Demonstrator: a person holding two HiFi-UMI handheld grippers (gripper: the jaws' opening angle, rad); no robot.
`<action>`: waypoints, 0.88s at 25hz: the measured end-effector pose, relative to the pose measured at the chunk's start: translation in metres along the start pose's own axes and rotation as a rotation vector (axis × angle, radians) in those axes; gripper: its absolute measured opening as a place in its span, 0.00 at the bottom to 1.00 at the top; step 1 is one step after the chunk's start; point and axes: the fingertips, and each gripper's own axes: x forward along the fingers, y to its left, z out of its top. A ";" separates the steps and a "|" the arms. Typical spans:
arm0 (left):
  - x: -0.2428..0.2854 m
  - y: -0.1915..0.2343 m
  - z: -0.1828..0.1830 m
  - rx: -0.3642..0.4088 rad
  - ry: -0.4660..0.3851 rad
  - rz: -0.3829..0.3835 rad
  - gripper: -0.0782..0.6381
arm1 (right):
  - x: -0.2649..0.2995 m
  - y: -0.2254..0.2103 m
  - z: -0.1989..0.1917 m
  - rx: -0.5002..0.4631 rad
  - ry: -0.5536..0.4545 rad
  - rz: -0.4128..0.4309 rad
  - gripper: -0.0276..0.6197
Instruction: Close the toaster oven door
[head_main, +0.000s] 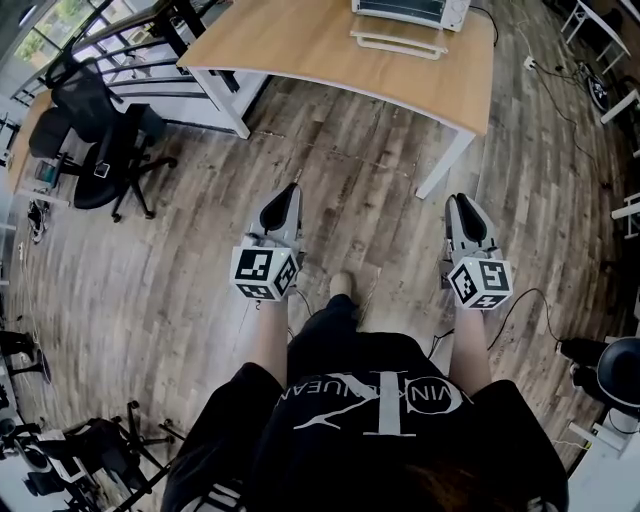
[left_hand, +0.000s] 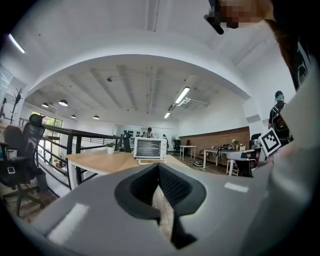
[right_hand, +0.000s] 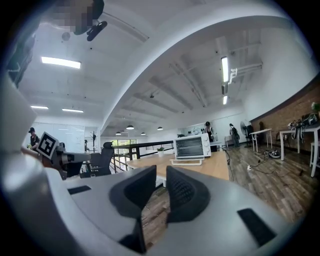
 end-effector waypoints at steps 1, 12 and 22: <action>0.007 0.004 0.001 0.003 0.000 -0.007 0.13 | 0.008 -0.001 0.001 -0.003 0.002 0.000 0.09; 0.079 0.050 0.007 -0.014 0.002 -0.045 0.13 | 0.079 -0.016 0.011 -0.012 0.007 -0.032 0.09; 0.119 0.079 0.010 -0.025 0.007 -0.080 0.13 | 0.118 -0.027 0.018 0.000 -0.002 -0.077 0.09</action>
